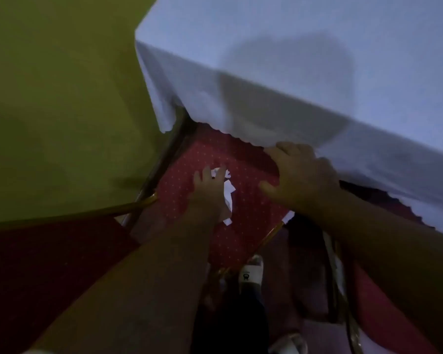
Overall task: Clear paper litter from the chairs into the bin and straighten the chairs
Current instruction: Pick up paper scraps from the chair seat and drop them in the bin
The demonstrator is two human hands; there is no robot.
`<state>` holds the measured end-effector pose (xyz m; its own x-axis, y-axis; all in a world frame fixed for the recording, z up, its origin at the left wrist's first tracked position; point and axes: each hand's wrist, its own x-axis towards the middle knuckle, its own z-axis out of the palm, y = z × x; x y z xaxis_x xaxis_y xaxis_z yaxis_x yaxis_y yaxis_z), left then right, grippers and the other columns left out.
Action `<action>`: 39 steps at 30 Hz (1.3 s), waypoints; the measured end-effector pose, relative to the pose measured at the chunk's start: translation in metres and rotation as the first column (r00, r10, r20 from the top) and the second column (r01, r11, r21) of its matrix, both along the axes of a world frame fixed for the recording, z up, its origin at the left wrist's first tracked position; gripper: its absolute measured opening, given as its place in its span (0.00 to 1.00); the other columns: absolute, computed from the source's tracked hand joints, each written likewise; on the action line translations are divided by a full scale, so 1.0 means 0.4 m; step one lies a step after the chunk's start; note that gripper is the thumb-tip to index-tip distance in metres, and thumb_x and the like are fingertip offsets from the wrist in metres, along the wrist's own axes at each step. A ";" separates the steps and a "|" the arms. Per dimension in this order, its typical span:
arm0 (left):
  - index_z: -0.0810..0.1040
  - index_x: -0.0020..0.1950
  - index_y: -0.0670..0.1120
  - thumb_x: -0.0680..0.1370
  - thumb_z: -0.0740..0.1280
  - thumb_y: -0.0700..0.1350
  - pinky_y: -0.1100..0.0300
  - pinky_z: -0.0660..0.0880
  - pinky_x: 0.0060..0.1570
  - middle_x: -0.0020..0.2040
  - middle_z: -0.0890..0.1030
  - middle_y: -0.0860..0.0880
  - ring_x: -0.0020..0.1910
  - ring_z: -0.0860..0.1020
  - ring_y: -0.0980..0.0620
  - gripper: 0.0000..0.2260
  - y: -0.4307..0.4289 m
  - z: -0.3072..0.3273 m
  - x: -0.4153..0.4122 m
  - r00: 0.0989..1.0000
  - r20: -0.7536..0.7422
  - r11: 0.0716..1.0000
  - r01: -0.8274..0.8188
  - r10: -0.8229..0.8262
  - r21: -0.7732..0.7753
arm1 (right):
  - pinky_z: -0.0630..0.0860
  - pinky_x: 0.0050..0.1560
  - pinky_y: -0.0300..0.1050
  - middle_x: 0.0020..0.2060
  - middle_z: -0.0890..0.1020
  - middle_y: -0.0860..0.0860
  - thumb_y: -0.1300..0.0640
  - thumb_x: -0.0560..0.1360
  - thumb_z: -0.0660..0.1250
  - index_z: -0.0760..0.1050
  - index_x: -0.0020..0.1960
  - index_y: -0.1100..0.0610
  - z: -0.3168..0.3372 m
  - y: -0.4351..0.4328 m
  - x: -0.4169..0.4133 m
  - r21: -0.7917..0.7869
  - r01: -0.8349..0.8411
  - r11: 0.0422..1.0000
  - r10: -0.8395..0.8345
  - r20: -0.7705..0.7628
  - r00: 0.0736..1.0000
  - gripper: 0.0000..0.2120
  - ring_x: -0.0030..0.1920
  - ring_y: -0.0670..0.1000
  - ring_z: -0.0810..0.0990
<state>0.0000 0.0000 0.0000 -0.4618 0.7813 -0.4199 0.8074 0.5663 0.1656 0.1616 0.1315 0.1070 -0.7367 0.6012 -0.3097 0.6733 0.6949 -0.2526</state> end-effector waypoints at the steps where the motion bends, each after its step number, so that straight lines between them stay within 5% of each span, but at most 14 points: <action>1: 0.50 0.78 0.54 0.61 0.80 0.58 0.44 0.64 0.70 0.76 0.57 0.43 0.74 0.58 0.40 0.54 0.006 -0.044 -0.008 1.000 0.021 0.999 -0.017 0.018 -0.040 | 0.70 0.61 0.60 0.74 0.66 0.50 0.34 0.72 0.63 0.61 0.76 0.47 -0.038 0.006 -0.015 -0.019 0.006 1.000 -0.006 0.016 1.000 0.36 0.71 0.57 0.64; 5: 0.39 0.79 0.54 0.64 0.78 0.62 0.42 0.53 0.75 0.79 0.48 0.40 0.78 0.47 0.37 0.58 0.049 -0.200 -0.050 0.999 -0.029 0.976 0.017 -0.024 -0.219 | 0.68 0.63 0.61 0.75 0.64 0.51 0.34 0.72 0.62 0.60 0.76 0.47 -0.185 0.022 -0.052 -0.032 -0.009 0.999 0.011 0.081 0.997 0.36 0.73 0.57 0.62; 8: 0.46 0.79 0.55 0.64 0.80 0.59 0.44 0.57 0.74 0.77 0.53 0.39 0.76 0.54 0.39 0.55 0.086 -0.274 -0.073 0.998 0.050 0.978 -0.032 0.043 -0.206 | 0.68 0.64 0.62 0.76 0.63 0.50 0.34 0.72 0.62 0.60 0.76 0.46 -0.253 0.041 -0.056 -0.050 0.016 0.999 -0.012 0.091 0.996 0.36 0.73 0.57 0.62; 13: 0.73 0.66 0.47 0.72 0.75 0.44 0.55 0.71 0.60 0.61 0.73 0.42 0.60 0.73 0.43 0.24 0.082 -0.299 -0.050 0.997 0.072 1.000 -0.015 0.015 0.002 | 0.68 0.63 0.60 0.76 0.62 0.50 0.34 0.72 0.62 0.59 0.76 0.46 -0.311 0.047 -0.023 -0.076 0.067 0.995 -0.059 0.094 0.994 0.36 0.73 0.57 0.62; 16: 0.80 0.52 0.43 0.75 0.72 0.47 0.58 0.71 0.46 0.52 0.76 0.42 0.50 0.78 0.44 0.10 0.103 -0.291 -0.023 0.994 0.101 0.998 -0.040 0.034 0.054 | 0.68 0.62 0.59 0.75 0.63 0.50 0.35 0.72 0.62 0.60 0.75 0.46 -0.313 0.047 0.022 -0.078 0.100 0.992 -0.092 0.102 0.991 0.35 0.72 0.56 0.62; 19: 0.81 0.53 0.41 0.75 0.74 0.46 0.56 0.73 0.47 0.53 0.76 0.41 0.49 0.78 0.43 0.12 0.140 -0.246 0.041 0.986 0.144 0.997 0.079 -0.080 0.013 | 0.69 0.59 0.58 0.73 0.65 0.50 0.36 0.72 0.62 0.63 0.73 0.46 -0.298 0.050 0.111 -0.064 0.166 0.984 -0.159 0.102 0.982 0.33 0.71 0.56 0.63; 24: 0.81 0.42 0.39 0.73 0.73 0.37 0.53 0.74 0.40 0.43 0.77 0.39 0.40 0.78 0.40 0.02 0.228 -0.139 0.239 0.958 0.147 0.953 0.211 -0.245 0.217 | 0.69 0.58 0.57 0.74 0.65 0.50 0.38 0.72 0.62 0.63 0.74 0.46 -0.254 0.059 0.358 -0.008 0.328 0.945 -0.324 0.147 0.935 0.33 0.72 0.55 0.63; 29: 0.77 0.37 0.40 0.68 0.74 0.33 0.51 0.74 0.32 0.39 0.74 0.41 0.33 0.74 0.41 0.06 0.333 -0.091 0.504 0.882 0.199 0.882 0.358 -0.427 0.306 | 0.70 0.58 0.60 0.74 0.65 0.51 0.39 0.71 0.63 0.63 0.73 0.45 -0.238 0.067 0.645 0.044 0.496 0.867 -0.494 0.204 0.845 0.32 0.72 0.57 0.62; 39: 0.79 0.42 0.42 0.73 0.70 0.36 0.57 0.67 0.35 0.43 0.71 0.45 0.39 0.74 0.45 0.03 0.407 -0.170 0.838 0.770 0.254 0.803 0.508 -0.586 0.312 | 0.65 0.60 0.80 0.79 0.39 0.52 0.36 0.62 0.77 0.40 0.77 0.35 -0.451 0.073 0.996 -0.072 0.695 0.715 -0.639 0.334 0.693 0.57 0.78 0.63 0.41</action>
<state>0.3353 0.1629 -0.0679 0.2036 0.9445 -0.2577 0.8449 -0.0365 0.5337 0.5602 0.1608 -0.0735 -0.0326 0.8135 -0.5807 0.9980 -0.0048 -0.0629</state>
